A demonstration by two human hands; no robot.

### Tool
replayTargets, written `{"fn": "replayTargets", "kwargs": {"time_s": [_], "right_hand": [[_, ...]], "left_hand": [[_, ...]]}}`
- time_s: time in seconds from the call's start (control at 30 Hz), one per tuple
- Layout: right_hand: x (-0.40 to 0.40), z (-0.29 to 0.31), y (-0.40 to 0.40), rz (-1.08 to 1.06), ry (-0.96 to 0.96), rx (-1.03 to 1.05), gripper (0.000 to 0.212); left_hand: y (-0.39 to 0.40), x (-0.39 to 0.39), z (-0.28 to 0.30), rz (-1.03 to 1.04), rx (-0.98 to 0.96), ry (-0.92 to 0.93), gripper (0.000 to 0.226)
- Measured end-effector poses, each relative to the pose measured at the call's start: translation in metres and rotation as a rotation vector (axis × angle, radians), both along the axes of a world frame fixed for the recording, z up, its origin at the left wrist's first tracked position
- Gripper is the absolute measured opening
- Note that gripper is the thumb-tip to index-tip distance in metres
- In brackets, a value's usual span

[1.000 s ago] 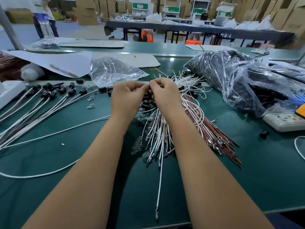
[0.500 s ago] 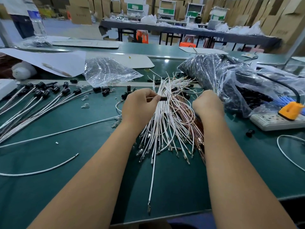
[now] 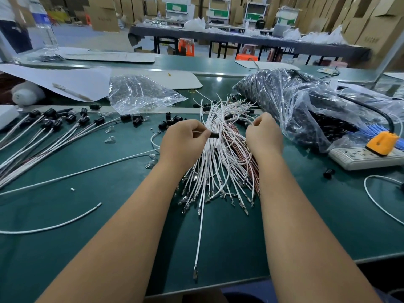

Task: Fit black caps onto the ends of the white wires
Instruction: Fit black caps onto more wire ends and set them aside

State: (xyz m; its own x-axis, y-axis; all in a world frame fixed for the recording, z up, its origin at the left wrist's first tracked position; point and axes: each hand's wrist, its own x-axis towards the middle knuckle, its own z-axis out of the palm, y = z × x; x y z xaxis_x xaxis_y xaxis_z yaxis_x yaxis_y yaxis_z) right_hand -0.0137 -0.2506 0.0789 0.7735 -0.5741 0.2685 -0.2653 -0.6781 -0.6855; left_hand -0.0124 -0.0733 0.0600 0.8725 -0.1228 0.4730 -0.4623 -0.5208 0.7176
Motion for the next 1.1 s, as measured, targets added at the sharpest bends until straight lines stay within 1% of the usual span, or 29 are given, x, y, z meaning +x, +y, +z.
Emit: {"fn": "replayTargets", "kwargs": {"time_s": [0.1, 0.2, 0.3, 0.43, 0.53, 0.63, 0.77, 0.83, 0.97, 1.1], "right_hand": [[-0.002, 0.000, 0.003, -0.021, -0.069, -0.136, 0.009], [-0.004, 0.000, 0.005, 0.019, -0.023, -0.201, 0.011], [-0.003, 0.003, 0.007, 0.030, 0.021, -0.165, 0.024], [-0.002, 0.004, 0.009, 0.059, -0.047, -0.088, 0.028], [-0.004, 0.002, 0.010, 0.063, -0.090, -0.091, 0.041], [-0.004, 0.000, 0.009, 0.029, -0.132, -0.100, 0.038], [-0.003, -0.001, 0.007, -0.026, -0.127, -0.099, 0.021], [-0.004, 0.000, 0.009, -0.049, -0.127, -0.132, 0.017], [-0.007, 0.005, 0.014, -0.120, -0.165, -0.254, 0.021], [-0.009, 0.015, 0.019, -0.125, -0.326, -0.238, 0.028]], "left_hand": [[-0.001, 0.000, 0.000, -0.008, -0.011, 0.007, 0.009], [-0.001, 0.001, -0.001, -0.017, -0.015, 0.005, 0.009], [-0.001, 0.001, -0.001, -0.023, -0.020, 0.003, 0.010], [0.000, 0.001, 0.000, -0.015, -0.021, -0.001, 0.011], [0.000, 0.001, 0.000, -0.015, -0.015, 0.005, 0.011], [0.000, 0.001, -0.001, -0.012, -0.015, 0.005, 0.011], [0.000, 0.001, -0.002, -0.015, -0.021, 0.008, 0.010], [0.000, 0.001, -0.002, -0.015, -0.028, 0.014, 0.010], [0.003, 0.002, 0.002, -0.002, -0.068, 0.012, 0.008], [0.015, 0.008, 0.009, 0.056, -0.166, -0.017, 0.006]]}}
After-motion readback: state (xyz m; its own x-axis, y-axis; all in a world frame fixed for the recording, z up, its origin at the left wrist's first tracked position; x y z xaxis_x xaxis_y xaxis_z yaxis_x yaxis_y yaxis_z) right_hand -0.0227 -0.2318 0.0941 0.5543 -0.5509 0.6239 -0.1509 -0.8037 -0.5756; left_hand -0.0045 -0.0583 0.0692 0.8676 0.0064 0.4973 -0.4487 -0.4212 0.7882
